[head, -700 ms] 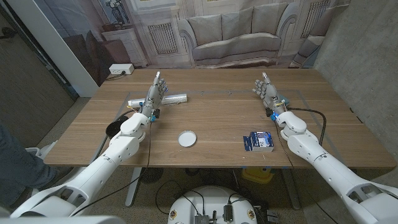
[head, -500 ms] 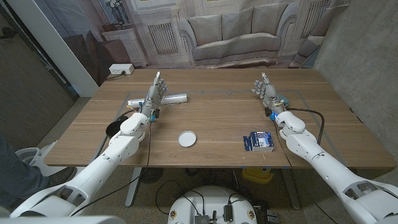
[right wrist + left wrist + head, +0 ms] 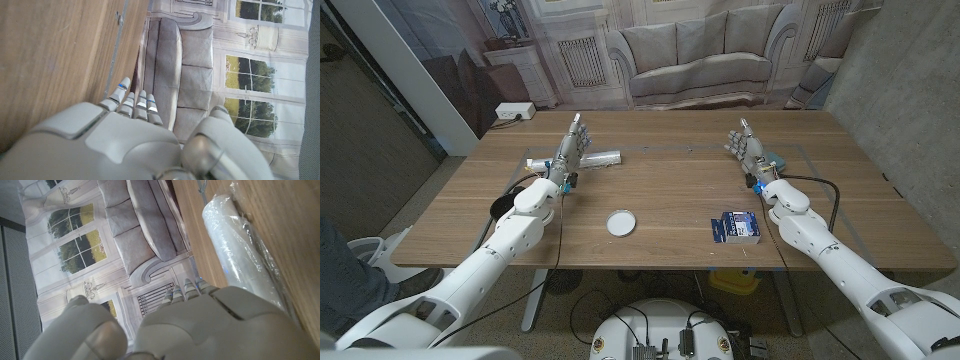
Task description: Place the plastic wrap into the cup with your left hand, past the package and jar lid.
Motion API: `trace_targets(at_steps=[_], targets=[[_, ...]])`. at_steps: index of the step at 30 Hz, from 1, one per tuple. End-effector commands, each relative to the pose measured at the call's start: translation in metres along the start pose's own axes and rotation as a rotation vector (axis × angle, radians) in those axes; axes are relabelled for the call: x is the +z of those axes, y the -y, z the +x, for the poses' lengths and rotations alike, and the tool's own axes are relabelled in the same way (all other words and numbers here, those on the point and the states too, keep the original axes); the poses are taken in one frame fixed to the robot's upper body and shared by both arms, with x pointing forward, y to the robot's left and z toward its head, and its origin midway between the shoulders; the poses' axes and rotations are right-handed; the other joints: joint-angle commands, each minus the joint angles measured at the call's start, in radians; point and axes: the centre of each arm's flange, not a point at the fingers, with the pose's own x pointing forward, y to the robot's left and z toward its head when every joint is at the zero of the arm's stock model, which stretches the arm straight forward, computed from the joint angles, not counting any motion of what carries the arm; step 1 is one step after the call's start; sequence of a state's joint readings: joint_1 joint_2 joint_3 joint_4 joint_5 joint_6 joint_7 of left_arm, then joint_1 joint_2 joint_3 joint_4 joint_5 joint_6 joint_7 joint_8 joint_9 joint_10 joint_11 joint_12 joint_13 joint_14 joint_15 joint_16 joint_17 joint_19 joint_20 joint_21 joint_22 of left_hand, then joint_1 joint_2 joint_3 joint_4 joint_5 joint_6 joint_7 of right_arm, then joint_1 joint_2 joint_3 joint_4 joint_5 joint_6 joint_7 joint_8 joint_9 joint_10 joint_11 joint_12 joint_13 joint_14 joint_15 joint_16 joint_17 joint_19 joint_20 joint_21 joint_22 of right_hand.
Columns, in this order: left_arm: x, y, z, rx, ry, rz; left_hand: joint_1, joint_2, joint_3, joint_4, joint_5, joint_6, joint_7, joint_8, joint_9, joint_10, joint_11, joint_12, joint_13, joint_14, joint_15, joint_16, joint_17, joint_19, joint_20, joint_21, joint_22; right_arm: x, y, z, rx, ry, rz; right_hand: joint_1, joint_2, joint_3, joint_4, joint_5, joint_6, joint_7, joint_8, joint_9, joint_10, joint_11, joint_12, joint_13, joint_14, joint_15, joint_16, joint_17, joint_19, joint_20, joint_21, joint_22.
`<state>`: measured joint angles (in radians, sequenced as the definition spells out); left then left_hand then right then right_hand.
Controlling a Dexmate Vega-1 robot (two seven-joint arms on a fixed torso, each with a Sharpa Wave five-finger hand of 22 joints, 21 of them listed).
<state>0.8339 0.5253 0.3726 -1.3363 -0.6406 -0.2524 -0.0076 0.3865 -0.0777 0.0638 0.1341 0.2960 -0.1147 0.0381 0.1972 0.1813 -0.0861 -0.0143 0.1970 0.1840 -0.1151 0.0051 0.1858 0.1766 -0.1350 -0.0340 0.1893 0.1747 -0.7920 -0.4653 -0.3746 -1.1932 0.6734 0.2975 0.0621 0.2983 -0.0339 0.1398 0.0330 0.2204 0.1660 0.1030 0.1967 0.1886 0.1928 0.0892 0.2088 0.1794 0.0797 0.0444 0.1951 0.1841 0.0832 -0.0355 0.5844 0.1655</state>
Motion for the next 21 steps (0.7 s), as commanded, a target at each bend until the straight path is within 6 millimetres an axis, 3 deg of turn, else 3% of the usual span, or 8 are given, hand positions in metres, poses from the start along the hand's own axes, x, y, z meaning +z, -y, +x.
trace_targets(at_steps=[1,11,21], targets=[[0.009,0.005,0.001,-0.016,0.026,0.007,0.010,0.009,0.006,-0.004,0.007,0.012,-0.001,0.006,0.003,0.009,-0.003,0.011,0.003,0.010,0.002,0.007,0.003,0.008,-0.005,0.006,0.004,-0.001,0.005,-0.008,-0.028,-0.013,0.007,0.006,0.004,0.008,-0.001,0.005,0.008,0.002,0.006,0.002,0.009,0.003,0.009,0.005,0.010,0.001,0.003,0.001,0.009,-0.023,-0.002,0.005],[0.026,0.009,0.003,-0.006,0.032,0.071,0.024,0.023,0.011,-0.010,0.010,0.030,-0.004,0.011,0.003,0.023,-0.003,0.015,0.003,0.025,-0.001,0.010,0.003,0.018,-0.005,0.009,0.004,-0.001,0.012,-0.014,-0.048,-0.008,0.009,0.010,0.009,0.009,-0.002,0.004,0.012,0.001,0.006,0.002,0.013,0.003,0.010,0.006,0.014,0.004,0.004,0.001,0.013,-0.021,-0.006,0.005],[0.038,0.000,-0.005,0.025,0.033,0.125,0.035,0.031,0.014,-0.015,0.012,0.042,-0.005,0.013,0.003,0.034,-0.006,0.017,0.003,0.034,-0.002,0.010,0.003,0.022,-0.003,0.010,0.003,-0.003,0.012,-0.014,-0.051,-0.010,0.010,0.013,0.013,0.011,-0.003,0.003,0.016,0.001,0.007,0.001,0.017,0.005,0.011,0.006,0.017,0.003,0.004,0.000,0.017,-0.021,-0.011,0.005]])
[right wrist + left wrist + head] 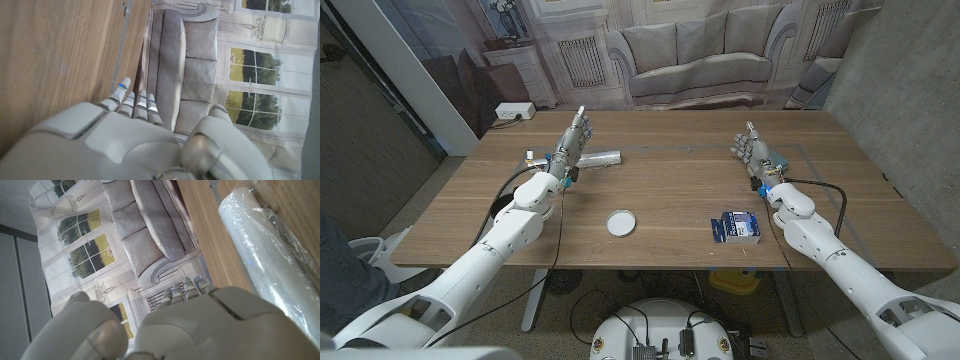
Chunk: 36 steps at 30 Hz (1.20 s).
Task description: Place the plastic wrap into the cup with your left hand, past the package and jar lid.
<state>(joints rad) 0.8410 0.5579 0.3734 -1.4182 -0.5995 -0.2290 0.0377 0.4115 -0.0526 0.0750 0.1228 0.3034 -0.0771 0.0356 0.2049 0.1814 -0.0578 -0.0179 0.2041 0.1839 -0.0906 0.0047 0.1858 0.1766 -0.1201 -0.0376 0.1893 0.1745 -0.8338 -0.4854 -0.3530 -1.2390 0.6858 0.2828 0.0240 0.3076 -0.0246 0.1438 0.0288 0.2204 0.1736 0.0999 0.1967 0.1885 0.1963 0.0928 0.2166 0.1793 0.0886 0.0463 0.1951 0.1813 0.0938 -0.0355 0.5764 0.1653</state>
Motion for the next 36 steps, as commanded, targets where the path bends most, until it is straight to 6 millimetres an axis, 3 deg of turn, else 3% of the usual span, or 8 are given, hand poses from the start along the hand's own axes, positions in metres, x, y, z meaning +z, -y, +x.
trace_targets(at_steps=[1,20,23,36], targets=[[0.016,-0.009,-0.007,0.031,0.000,0.076,0.012,0.007,0.003,-0.005,0.004,0.007,-0.003,0.006,0.003,0.007,-0.002,0.010,0.003,0.011,-0.002,0.011,0.003,0.007,0.001,0.011,0.004,-0.002,0.002,-0.002,-0.009,-0.002,0.000,0.004,0.004,0.007,0.000,0.002,0.010,0.004,0.007,0.001,0.014,0.001,0.003,0.006,0.009,0.001,0.004,0.003,0.008,-0.021,-0.003,0.006],[0.041,-0.022,-0.006,0.063,0.025,0.249,0.048,0.018,0.009,-0.023,0.008,0.054,-0.010,0.016,0.004,0.043,-0.012,0.018,0.003,0.050,-0.015,0.016,0.002,0.024,-0.001,0.014,0.003,0.004,-0.001,-0.005,-0.028,0.004,-0.004,0.008,0.008,0.007,-0.002,0.000,0.013,0.002,0.006,0.001,0.018,0.002,0.004,0.006,0.013,0.001,0.004,0.003,0.013,-0.020,-0.010,0.006],[0.043,-0.025,-0.007,0.073,0.026,0.268,0.058,0.019,0.009,-0.029,0.009,0.063,-0.004,0.016,0.004,0.055,-0.008,0.020,0.004,0.062,-0.012,0.017,0.002,0.038,-0.018,0.018,0.003,0.004,-0.002,-0.007,-0.030,0.005,-0.004,0.008,0.008,0.007,-0.002,-0.001,0.014,0.002,0.006,0.001,0.018,0.002,0.004,0.006,0.014,0.001,0.004,0.003,0.013,-0.020,-0.012,0.006],[0.052,-0.031,-0.005,0.091,0.031,0.330,0.083,0.020,0.007,-0.041,0.012,0.102,-0.002,0.021,0.005,0.093,-0.011,0.025,0.004,0.100,-0.018,0.020,0.003,0.089,-0.017,0.032,0.005,0.005,-0.011,-0.013,0.003,0.045,0.020,0.010,0.010,0.007,-0.004,-0.003,0.019,-0.002,0.007,0.001,0.024,-0.001,0.005,0.006,0.018,-0.001,0.004,0.003,0.021,-0.019,-0.017,0.006]])
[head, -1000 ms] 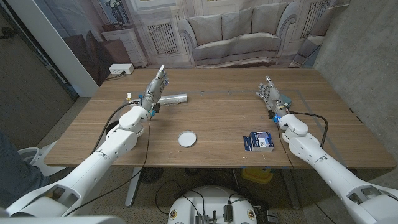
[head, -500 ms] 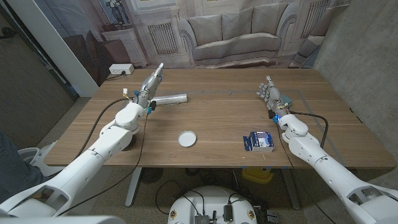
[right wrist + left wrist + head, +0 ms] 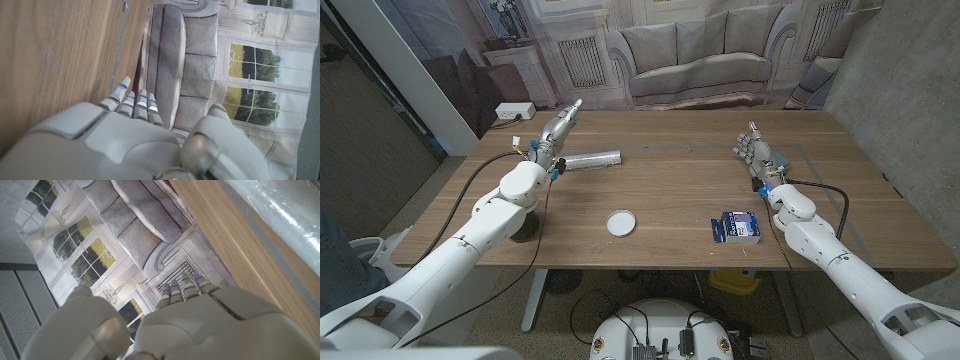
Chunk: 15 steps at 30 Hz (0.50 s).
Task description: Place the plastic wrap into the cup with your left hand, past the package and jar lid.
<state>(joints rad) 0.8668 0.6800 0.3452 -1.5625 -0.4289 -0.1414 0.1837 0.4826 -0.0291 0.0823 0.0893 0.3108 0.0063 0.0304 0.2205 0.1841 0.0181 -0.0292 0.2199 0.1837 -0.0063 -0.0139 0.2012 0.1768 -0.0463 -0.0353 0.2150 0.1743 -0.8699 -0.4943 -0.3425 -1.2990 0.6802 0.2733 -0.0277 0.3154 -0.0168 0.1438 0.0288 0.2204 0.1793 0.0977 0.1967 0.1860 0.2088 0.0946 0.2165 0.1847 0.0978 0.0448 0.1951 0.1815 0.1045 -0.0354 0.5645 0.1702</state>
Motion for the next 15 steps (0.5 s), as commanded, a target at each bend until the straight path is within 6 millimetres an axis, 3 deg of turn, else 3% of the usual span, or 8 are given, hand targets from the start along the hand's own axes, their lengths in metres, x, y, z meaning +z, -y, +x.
trace_targets(at_steps=[1,15], targets=[[0.0088,-0.0072,0.0031,0.020,0.005,0.076,0.012,-0.003,0.000,-0.008,0.005,0.020,0.003,0.006,0.002,0.018,-0.001,0.009,0.004,0.017,0.001,0.005,0.003,0.016,-0.019,0.007,0.005,0.0024,-0.0099,-0.0050,0.034,0.041,0.019,0.003,0.003,0.007,-0.004,-0.003,0.013,0.001,0.006,0.003,0.012,-0.003,0.005,0.001,0.009,0.000,0.004,0.003,0.011,-0.019,-0.005,0.001],[0.0144,-0.0113,0.0063,0.048,-0.002,0.186,0.028,-0.002,-0.002,-0.016,0.007,0.046,-0.001,0.009,0.002,0.043,-0.012,0.012,0.005,0.041,-0.004,0.007,0.003,0.030,-0.019,0.008,0.006,0.0023,-0.0115,-0.0090,0.033,0.047,0.009,0.003,0.005,0.006,-0.005,-0.006,0.017,0.000,0.006,0.003,0.016,-0.001,0.006,0.001,0.014,0.003,0.004,0.003,0.016,-0.019,-0.011,0.002]])
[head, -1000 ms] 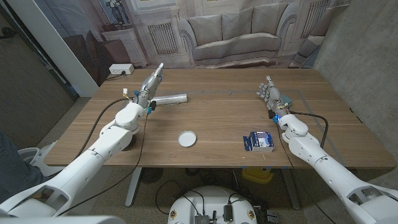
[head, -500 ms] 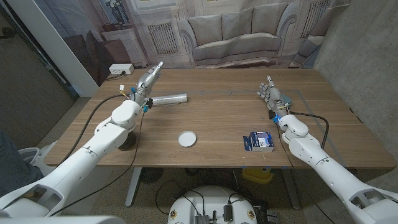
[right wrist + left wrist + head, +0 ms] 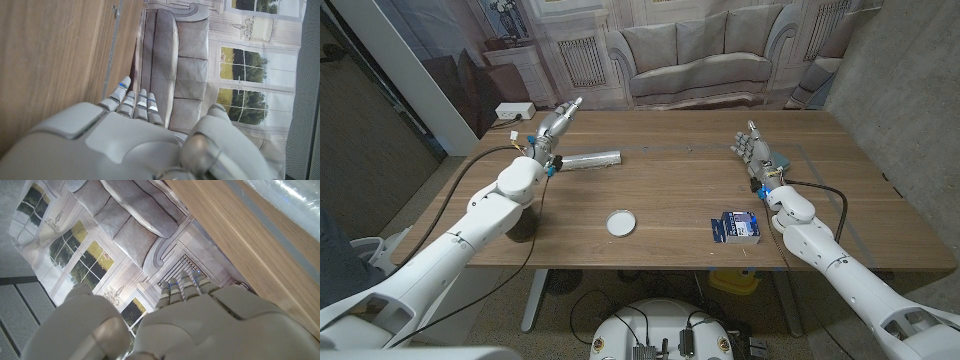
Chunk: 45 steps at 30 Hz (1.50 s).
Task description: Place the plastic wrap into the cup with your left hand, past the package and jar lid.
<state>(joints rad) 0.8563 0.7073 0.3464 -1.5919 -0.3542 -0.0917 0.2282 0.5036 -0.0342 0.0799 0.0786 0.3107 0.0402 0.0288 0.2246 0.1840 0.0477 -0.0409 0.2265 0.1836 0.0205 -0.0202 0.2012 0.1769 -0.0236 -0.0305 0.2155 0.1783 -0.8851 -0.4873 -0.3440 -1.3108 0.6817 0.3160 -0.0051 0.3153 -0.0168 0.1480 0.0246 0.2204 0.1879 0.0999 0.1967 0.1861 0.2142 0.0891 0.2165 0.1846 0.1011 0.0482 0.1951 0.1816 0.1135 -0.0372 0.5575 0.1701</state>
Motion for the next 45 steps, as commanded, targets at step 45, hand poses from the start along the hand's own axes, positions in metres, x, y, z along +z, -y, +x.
trace_targets(at_steps=[45], targets=[[0.017,-0.011,-0.005,0.147,-0.012,0.571,0.074,0.013,0.001,-0.035,0.029,0.131,-0.030,0.021,0.004,0.117,-0.037,0.013,0.006,0.106,-0.036,0.009,0.004,0.060,-0.037,0.007,0.003,0.000,-0.005,-0.011,-0.013,0.005,0.019,0.001,0.006,-0.004,-0.003,-0.012,0.010,-0.002,0.003,0.003,0.014,0.005,0.004,0.001,0.014,0.000,0.002,0.004,0.016,-0.015,-0.023,0.002]])
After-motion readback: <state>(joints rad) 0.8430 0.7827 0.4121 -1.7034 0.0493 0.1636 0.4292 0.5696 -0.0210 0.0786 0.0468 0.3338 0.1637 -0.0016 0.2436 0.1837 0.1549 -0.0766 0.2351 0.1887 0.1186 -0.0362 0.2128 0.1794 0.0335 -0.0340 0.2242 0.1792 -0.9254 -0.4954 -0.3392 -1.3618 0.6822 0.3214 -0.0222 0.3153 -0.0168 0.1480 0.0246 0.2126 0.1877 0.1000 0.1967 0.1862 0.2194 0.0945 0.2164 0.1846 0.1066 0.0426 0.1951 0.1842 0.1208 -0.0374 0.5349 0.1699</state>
